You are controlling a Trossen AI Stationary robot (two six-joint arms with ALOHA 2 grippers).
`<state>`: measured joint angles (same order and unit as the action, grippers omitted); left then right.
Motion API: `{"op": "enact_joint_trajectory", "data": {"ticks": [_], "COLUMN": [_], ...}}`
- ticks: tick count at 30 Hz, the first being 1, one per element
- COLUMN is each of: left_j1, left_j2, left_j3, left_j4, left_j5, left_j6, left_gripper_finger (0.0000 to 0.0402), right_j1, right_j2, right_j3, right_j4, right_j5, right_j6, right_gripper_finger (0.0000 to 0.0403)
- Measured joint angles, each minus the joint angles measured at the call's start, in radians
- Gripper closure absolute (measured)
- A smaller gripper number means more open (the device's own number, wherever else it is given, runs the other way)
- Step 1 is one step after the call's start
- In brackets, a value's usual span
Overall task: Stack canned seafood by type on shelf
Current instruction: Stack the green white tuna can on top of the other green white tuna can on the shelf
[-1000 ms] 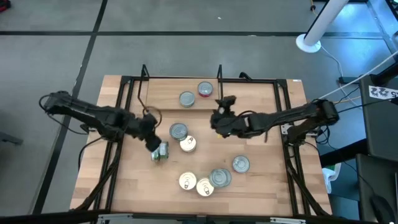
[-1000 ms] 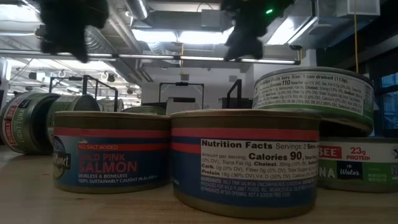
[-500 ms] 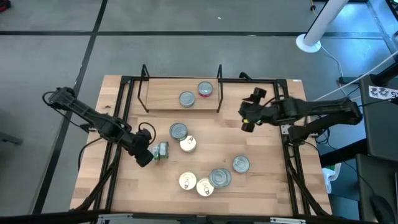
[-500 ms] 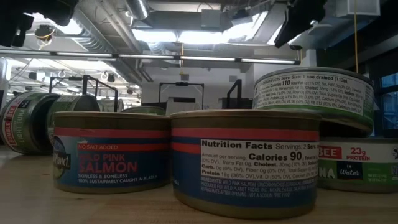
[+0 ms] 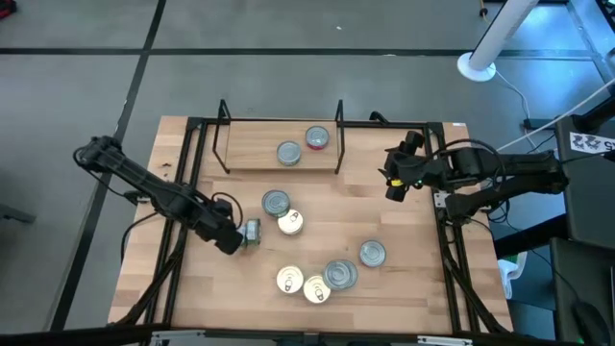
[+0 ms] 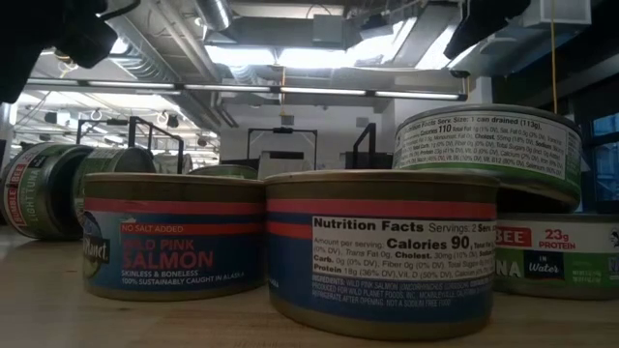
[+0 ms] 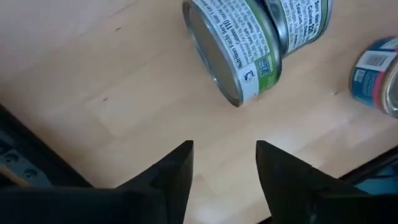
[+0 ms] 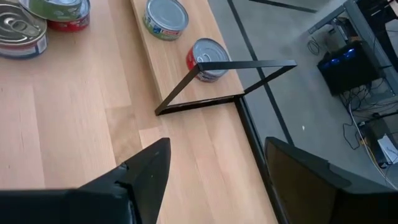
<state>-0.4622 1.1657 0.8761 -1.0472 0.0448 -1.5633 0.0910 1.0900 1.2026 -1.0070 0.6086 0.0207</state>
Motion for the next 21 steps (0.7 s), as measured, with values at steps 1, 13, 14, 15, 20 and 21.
{"op": "enact_joint_trajectory", "data": {"ticks": [1,13,14,15,20,21], "left_j1": [0.000,0.000,0.000,0.000,0.003,0.005], "left_j2": [0.003,0.012,0.012,0.012,0.013,0.015], "left_j3": [0.000,0.000,0.000,0.000,-0.001,-0.001], "left_j4": [0.011,0.094,0.094,0.094,0.089,0.085], "left_j5": [0.000,-0.009,-0.009,-0.009,-0.008,-0.003], "left_j6": [0.015,0.087,0.104,0.120,0.119,0.110], "left_gripper_finger": [0.0232,0.0231,0.0231,0.0231,0.0231,0.0230], "right_j1": [0.000,0.000,0.000,0.000,0.000,0.000], "right_j2": [0.000,0.000,0.000,0.000,0.000,0.000], "right_j3": [0.000,0.000,0.000,0.000,0.000,0.000], "right_j4": [0.000,0.000,0.000,0.001,0.002,0.001], "right_j5": [0.000,-0.018,-0.032,-0.043,-0.081,-0.081], "right_j6": [0.000,0.000,0.001,0.001,0.001,0.001], "right_gripper_finger": [0.0143,0.0143,0.0143,0.0143,0.0143,0.0143]}}
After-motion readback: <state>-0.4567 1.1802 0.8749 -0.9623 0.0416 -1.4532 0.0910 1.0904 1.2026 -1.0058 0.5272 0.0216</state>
